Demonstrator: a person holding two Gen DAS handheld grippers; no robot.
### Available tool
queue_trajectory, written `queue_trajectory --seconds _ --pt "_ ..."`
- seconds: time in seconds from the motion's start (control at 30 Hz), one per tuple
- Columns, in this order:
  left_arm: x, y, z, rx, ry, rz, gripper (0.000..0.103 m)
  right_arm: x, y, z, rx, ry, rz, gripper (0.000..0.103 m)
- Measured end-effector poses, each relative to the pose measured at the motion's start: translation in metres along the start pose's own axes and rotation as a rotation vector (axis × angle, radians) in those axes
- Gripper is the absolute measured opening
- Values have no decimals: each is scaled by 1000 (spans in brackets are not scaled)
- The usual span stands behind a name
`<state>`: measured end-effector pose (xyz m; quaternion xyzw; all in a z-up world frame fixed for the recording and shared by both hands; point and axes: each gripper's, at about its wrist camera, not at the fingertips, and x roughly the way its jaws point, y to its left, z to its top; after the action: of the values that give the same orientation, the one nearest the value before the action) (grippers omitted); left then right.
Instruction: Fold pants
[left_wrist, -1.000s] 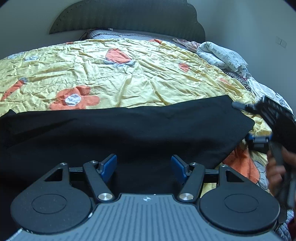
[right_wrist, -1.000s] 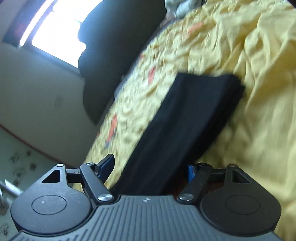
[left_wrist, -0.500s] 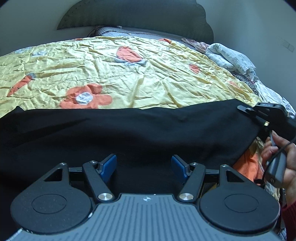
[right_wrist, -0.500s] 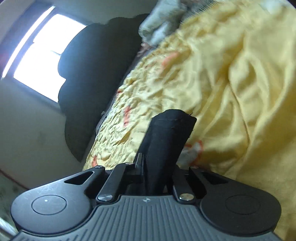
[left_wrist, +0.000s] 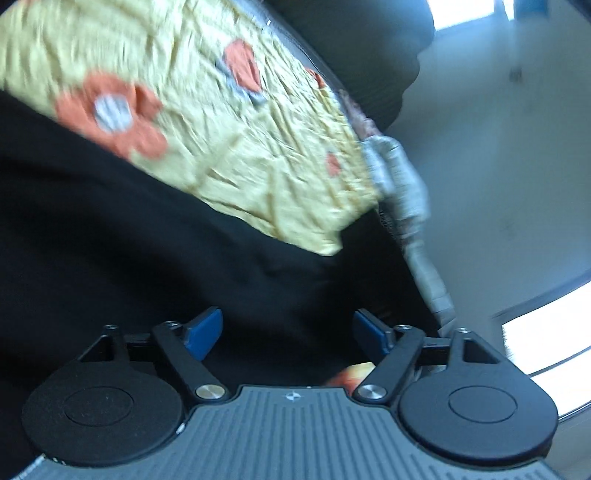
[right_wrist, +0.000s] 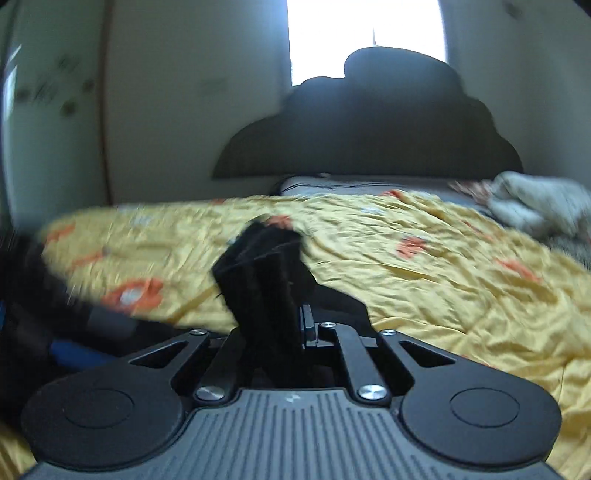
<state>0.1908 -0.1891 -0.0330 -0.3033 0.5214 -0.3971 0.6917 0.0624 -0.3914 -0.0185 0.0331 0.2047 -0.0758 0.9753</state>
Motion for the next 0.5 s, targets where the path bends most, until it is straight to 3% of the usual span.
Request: queue_trajectory --seconds 0.13,0.23,0.4,0.5 --pt "14 17 2 -191 32 -144 87 -3 42 -11 -162 22 20 6" --pt "22 26 3 -269 32 -165 87 -8 55 -19 -221 15 26 6" --pt "26 26 8 -272 21 -139 87 -16 71 -24 -299 -3 13 6" --pt "29 19 12 -202 30 -90 69 -23 76 -26 -316 -27 25 6"
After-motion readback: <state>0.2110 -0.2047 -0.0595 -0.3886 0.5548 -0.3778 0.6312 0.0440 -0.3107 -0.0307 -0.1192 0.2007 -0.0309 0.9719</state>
